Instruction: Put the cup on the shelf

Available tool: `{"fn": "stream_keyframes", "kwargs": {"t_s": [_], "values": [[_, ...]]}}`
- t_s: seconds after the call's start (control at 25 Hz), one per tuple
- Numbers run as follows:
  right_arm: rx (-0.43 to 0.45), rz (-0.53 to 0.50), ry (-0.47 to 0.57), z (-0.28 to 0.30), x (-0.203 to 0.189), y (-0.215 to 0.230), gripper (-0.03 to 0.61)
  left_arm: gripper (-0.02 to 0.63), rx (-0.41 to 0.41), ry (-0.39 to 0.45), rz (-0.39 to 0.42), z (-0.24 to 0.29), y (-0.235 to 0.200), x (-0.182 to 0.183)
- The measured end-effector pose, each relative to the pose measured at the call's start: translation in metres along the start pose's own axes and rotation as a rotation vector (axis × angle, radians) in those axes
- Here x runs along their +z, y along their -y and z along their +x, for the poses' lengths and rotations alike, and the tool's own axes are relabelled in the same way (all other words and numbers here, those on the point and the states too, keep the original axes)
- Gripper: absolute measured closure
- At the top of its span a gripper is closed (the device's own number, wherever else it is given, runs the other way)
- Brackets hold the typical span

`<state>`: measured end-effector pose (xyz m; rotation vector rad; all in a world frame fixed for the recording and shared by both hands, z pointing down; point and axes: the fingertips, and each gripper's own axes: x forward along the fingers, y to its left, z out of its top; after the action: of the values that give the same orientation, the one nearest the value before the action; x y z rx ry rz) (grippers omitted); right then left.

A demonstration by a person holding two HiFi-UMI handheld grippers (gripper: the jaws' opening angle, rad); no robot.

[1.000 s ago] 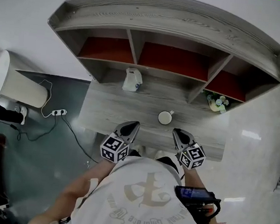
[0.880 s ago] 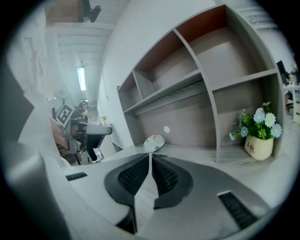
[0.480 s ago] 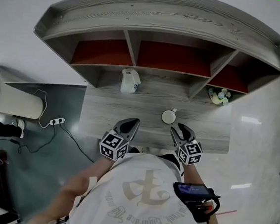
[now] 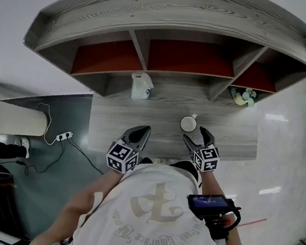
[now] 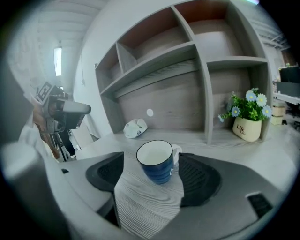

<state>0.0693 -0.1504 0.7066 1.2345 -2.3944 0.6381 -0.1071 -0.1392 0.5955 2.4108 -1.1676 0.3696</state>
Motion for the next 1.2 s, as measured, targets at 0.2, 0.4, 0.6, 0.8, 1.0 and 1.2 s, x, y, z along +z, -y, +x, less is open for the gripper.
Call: {"fn": "stream_keyframes", "kwargs": {"t_s": [0.2, 0.4, 0.6, 0.8, 1.0, 1.2], "values": [[-0.013, -0.01, -0.04, 0.018, -0.013, 0.003, 0.181, 0.612, 0.009, -0.011, -0.004, -0.002, -0.012, -0.005], [-0.02, -0.013, -0.046, 0.037, -0.018, 0.008, 0.153, 0.612, 0.033, -0.02, -0.002, -0.008, -0.023, -0.007], [-0.031, -0.031, -0.045, 0.056, -0.017, 0.012, 0.152, 0.612, 0.061, -0.032, -0.004, -0.013, -0.035, -0.01], [-0.034, -0.07, -0.053, 0.069, -0.017, 0.011, 0.152, 0.612, 0.081, -0.039, -0.009, -0.016, -0.042, -0.012], [-0.049, -0.11, -0.059, 0.078, -0.019, 0.012, 0.153, 0.612, 0.089, -0.048, -0.004, -0.018, -0.047, -0.014], [-0.054, -0.126, -0.055, 0.083, -0.02, 0.015, 0.169, 0.612, 0.103, -0.051, -0.005, -0.022, -0.052, -0.016]]}}
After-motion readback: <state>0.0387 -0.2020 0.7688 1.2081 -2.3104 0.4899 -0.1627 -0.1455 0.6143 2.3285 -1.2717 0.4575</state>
